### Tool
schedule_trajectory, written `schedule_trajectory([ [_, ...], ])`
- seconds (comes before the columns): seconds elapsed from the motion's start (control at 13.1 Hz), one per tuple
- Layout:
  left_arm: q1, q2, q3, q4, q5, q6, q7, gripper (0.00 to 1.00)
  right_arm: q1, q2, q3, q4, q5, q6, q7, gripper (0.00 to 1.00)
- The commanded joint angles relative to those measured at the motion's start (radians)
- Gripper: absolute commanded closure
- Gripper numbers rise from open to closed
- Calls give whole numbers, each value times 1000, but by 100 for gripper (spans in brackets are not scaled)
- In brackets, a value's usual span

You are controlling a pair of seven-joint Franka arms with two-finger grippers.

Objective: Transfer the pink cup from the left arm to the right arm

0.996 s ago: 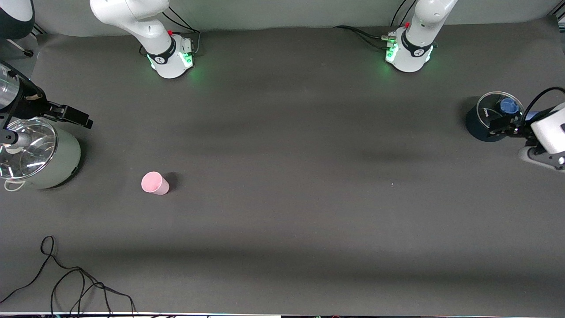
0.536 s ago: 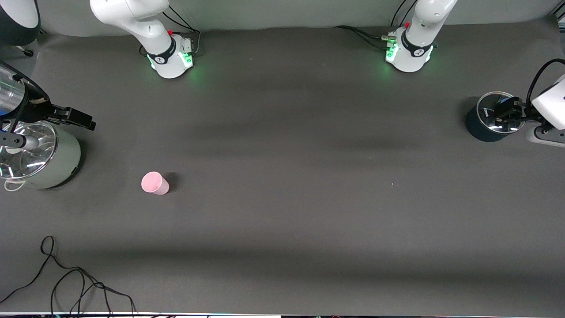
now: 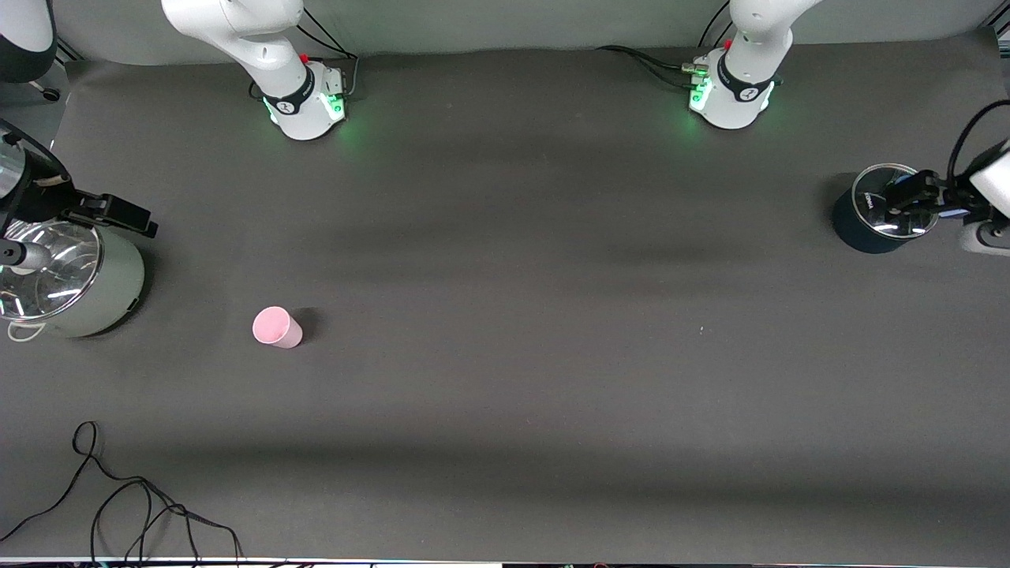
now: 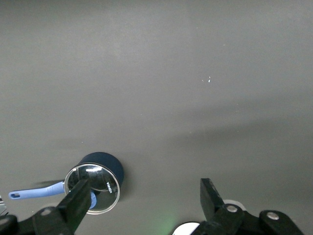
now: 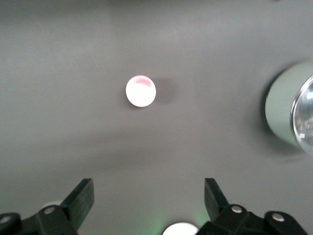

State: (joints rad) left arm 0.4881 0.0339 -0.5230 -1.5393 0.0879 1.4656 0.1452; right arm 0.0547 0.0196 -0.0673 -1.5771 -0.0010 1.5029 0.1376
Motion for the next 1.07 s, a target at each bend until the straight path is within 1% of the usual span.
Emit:
schedule_trajectory([
  [0.0, -286, -78, 275, -73, -17, 29, -9, 1, -18, 45, 17, 78, -17, 16, -49, 0],
  [0.08, -437, -83, 420, -73, -17, 27, -10, 0, -18, 65, 17, 107, -17, 16, -47, 0],
  [0.15, -565, -85, 542, -73, -17, 27, -10, 0, -15, 75, 17, 124, -17, 16, -47, 0],
  [0.23, -647, -85, 619, -71, -17, 25, -10, 0, -7, 72, 17, 121, -17, 11, -49, 0],
  [0.31, -686, -81, 652, -71, -17, 27, -12, 0, 2, 77, 15, 123, -17, 10, -49, 0],
  [0.46, -686, -72, 649, -65, -25, 32, -39, 0, 5, 77, 15, 117, -17, 10, -49, 0],
  [0.61, -681, -69, 649, -62, -75, 39, -73, 0, 5, 77, 15, 117, -17, 8, -49, 0],
  [0.69, -672, -71, 644, -62, -77, 39, -72, 0, 5, 77, 15, 117, -17, 8, -49, 0],
  [0.77, -640, -69, 612, -62, -77, 41, -67, 1, 5, 77, 15, 117, -17, 8, -49, 0],
  [0.84, -593, -69, 560, -62, -77, 41, -64, 1, 8, 75, 15, 120, -19, 8, -44, 0],
  [0.92, -571, -68, 534, -62, -77, 41, -62, 1, 7, 75, 15, 127, -17, 8, -44, 0],
  [1.0, -571, -66, 532, -59, -77, 41, -62, 1, 7, 77, 15, 127, -16, 8, -38, 0],
])
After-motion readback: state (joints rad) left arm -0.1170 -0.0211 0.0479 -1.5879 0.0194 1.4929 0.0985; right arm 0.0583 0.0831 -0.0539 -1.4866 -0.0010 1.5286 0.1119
